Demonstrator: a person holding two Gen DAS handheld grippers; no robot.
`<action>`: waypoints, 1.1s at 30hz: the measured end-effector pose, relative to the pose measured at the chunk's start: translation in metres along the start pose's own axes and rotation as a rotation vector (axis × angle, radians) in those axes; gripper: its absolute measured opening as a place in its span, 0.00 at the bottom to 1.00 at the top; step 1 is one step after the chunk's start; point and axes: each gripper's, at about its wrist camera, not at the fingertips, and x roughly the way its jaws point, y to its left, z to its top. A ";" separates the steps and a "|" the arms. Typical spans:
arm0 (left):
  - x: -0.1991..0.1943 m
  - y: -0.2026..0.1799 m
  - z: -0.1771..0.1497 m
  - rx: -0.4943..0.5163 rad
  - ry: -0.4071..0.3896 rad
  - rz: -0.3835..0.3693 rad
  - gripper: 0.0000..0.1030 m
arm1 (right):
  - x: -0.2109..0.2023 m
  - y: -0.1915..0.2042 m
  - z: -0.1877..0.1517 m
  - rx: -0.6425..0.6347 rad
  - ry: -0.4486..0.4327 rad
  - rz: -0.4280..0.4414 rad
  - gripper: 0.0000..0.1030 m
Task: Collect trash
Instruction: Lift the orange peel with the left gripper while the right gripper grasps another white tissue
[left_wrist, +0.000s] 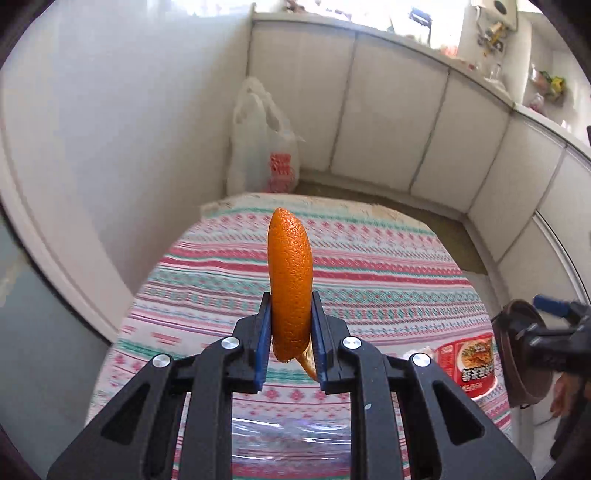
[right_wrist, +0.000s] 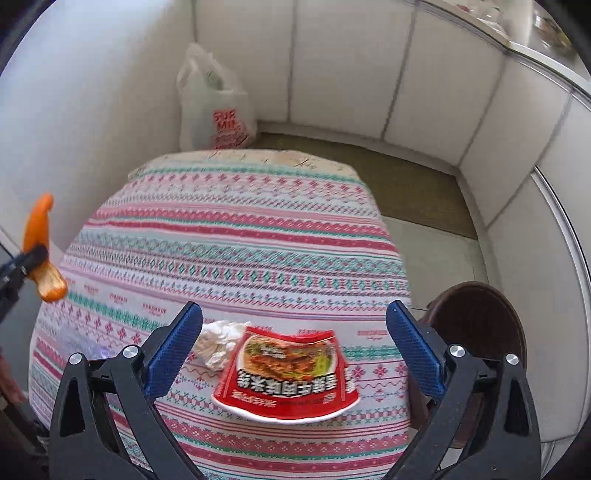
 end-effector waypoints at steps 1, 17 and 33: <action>-0.002 0.008 0.002 -0.022 0.001 -0.005 0.19 | 0.011 0.017 -0.002 -0.034 0.037 0.017 0.80; -0.013 0.061 0.026 -0.139 -0.026 -0.039 0.19 | 0.092 0.099 -0.024 -0.212 0.243 -0.109 0.46; -0.015 0.061 0.025 -0.123 -0.045 -0.066 0.19 | 0.078 0.080 -0.015 -0.087 0.152 0.066 0.20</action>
